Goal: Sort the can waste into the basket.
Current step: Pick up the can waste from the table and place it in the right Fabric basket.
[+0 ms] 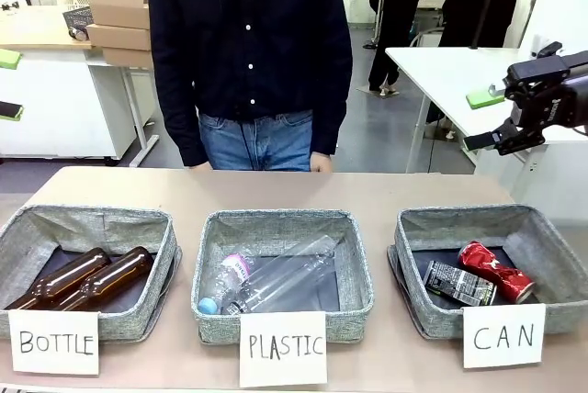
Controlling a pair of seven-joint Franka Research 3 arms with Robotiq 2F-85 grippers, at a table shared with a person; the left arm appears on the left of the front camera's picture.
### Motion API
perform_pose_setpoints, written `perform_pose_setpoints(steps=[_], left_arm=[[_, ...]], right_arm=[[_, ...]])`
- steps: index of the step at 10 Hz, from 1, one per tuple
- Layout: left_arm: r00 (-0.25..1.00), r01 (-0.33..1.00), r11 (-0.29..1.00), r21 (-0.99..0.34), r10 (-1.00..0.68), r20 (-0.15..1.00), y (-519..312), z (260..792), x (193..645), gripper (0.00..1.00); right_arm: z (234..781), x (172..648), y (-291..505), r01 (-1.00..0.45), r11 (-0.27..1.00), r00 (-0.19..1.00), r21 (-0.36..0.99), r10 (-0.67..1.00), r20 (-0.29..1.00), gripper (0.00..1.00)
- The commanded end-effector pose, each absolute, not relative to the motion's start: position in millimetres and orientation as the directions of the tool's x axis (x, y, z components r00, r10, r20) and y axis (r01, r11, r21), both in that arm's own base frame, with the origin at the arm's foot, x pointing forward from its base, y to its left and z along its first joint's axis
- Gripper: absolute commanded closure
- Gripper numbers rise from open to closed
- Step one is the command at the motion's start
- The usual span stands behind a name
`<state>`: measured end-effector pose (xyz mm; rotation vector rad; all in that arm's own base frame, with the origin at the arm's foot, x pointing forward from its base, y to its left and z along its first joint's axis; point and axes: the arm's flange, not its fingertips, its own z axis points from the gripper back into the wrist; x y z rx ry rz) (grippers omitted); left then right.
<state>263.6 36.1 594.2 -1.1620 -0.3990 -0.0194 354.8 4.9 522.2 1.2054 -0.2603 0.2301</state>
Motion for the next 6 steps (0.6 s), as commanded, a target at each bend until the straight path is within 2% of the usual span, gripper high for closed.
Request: perform_pose_setpoints(steps=[1, 6], left_arm=[[0.926, 0.243, 0.392, -0.887, 0.18, 0.333, 35.8, 596.3, 266.2, 0.26], [0.926, 0.243, 0.392, -0.887, 0.18, 0.333, 35.8, 596.3, 266.2, 0.26]], right_arm=[[521.5, 353.6, 6.0, -0.328, 0.342, 0.942, 0.881, 0.046, 0.333, 0.0], [521.5, 353.6, 6.0, -0.328, 0.342, 0.942, 0.881, 0.046, 0.333, 0.0]])
